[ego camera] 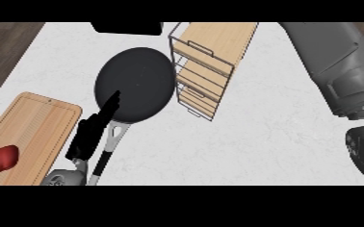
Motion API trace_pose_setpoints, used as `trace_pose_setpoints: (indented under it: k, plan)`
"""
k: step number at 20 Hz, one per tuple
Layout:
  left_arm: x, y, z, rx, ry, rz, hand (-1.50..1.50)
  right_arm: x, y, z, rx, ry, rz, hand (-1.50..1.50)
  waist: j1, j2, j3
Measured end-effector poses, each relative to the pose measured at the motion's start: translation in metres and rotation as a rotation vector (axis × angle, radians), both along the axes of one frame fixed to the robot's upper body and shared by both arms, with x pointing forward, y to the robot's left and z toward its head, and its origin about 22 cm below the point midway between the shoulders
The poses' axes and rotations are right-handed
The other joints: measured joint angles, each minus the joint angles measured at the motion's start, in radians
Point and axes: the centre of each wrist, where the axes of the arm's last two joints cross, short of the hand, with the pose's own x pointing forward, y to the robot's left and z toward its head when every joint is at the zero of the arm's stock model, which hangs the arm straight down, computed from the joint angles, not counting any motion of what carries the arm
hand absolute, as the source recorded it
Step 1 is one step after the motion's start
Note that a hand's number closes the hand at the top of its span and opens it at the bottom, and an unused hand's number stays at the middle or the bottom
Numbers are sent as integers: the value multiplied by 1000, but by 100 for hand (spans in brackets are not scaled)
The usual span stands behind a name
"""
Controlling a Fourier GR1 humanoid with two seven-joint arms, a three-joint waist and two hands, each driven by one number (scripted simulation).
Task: Pick the pear from the placemat and place it in the tiered shelf
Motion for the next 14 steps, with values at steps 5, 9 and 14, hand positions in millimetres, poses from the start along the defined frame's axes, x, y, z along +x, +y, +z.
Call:
trace_pose_setpoints:
  k: [5,9,14]
  plan:
    - [0,3,0,2,2,1,0,1,0,-4,241,105,-3,-150,1,1,0]
    - [-1,5,0,2,5,1,0,1,-6,-4,443,138,-59,-150,4,7,-3]
    - [-1,5,0,5,-2,6,0,2,-41,5,621,124,-231,-150,5,23,-1]
